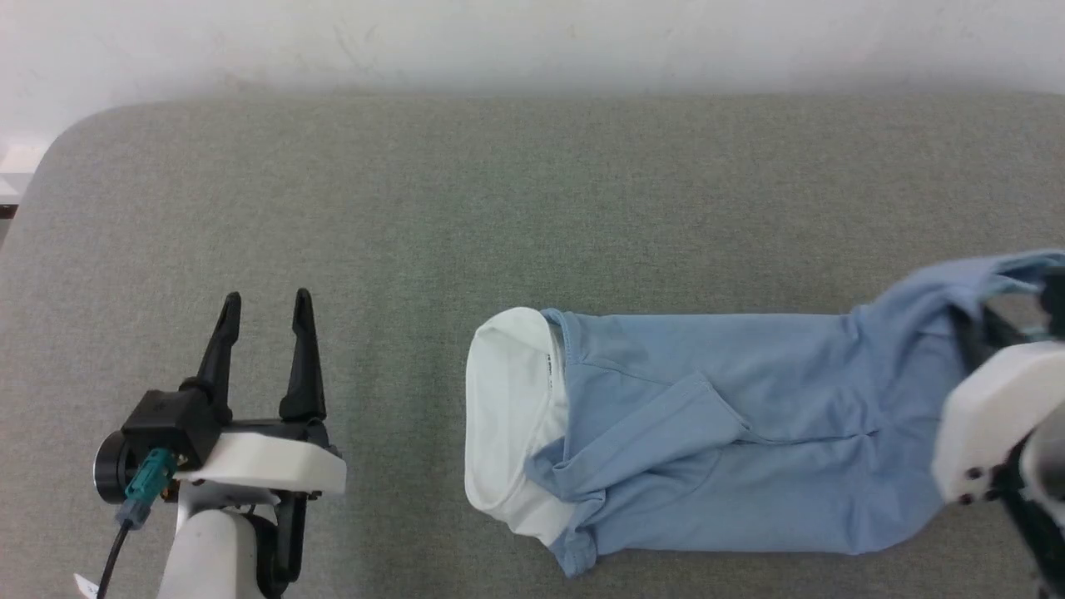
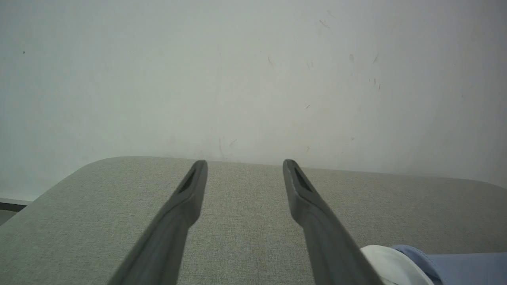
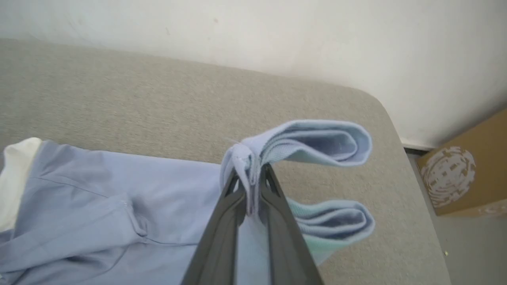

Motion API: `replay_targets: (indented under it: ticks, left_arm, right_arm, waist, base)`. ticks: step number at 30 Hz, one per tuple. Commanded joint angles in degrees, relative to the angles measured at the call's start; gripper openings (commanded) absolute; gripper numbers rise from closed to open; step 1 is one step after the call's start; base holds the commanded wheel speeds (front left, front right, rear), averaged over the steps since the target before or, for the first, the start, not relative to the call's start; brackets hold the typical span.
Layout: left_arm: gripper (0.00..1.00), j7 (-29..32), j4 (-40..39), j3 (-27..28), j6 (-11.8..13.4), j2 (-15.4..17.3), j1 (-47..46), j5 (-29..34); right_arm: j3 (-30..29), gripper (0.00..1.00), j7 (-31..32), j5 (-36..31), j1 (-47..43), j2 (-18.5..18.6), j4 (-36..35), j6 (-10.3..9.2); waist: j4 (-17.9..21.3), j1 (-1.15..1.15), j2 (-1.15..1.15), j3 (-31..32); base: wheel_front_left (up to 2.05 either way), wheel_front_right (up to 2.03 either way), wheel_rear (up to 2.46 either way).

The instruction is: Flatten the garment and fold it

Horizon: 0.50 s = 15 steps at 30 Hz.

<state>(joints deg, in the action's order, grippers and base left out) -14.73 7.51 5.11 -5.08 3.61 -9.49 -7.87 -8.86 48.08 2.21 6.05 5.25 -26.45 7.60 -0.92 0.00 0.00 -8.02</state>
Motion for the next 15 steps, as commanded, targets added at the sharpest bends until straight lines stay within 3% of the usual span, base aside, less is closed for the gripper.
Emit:
replay_targets:
  ticks: [1, 4, 7, 15]
  left_arm:
    - [1.0, -0.3, 0.2, 0.1, -0.5, -0.3, 0.4, 0.5]
    - [1.0, -0.3, 0.4, 0.0, -0.6, -0.4, 0.0, 0.6]
    - [1.0, -0.3, 0.6, -0.3, -0.7, -0.5, -0.4, 0.6]
    - [1.0, -0.3, 0.8, -0.9, -1.1, -0.6, -1.3, 0.1]
  right_arm:
    - [1.9, 0.0, 0.8, 0.6, -0.5, 0.3, -1.9, -0.11]
    - [9.8, 0.0, 2.9, 1.9, 0.2, 2.0, -6.0, -0.11]
    - [17.3, 0.0, 3.3, 2.6, 2.6, 3.1, -5.0, -0.11]
    - [31.6, 0.0, -0.9, 5.2, 10.4, 1.0, 9.6, -0.11]
  waist:
    - [0.0, 0.0, 0.0, 0.0]
    - [-0.2, 0.0, 0.0, -0.1]
    - [-0.6, 0.0, 0.0, -0.3]
    - [-2.8, 0.0, 0.0, -1.5]
  base:
    - [0.0, 0.0, 0.0]
    - [0.0, 0.0, 0.0]
    - [0.0, 0.0, 0.0]
    - [0.0, 0.0, 0.0]
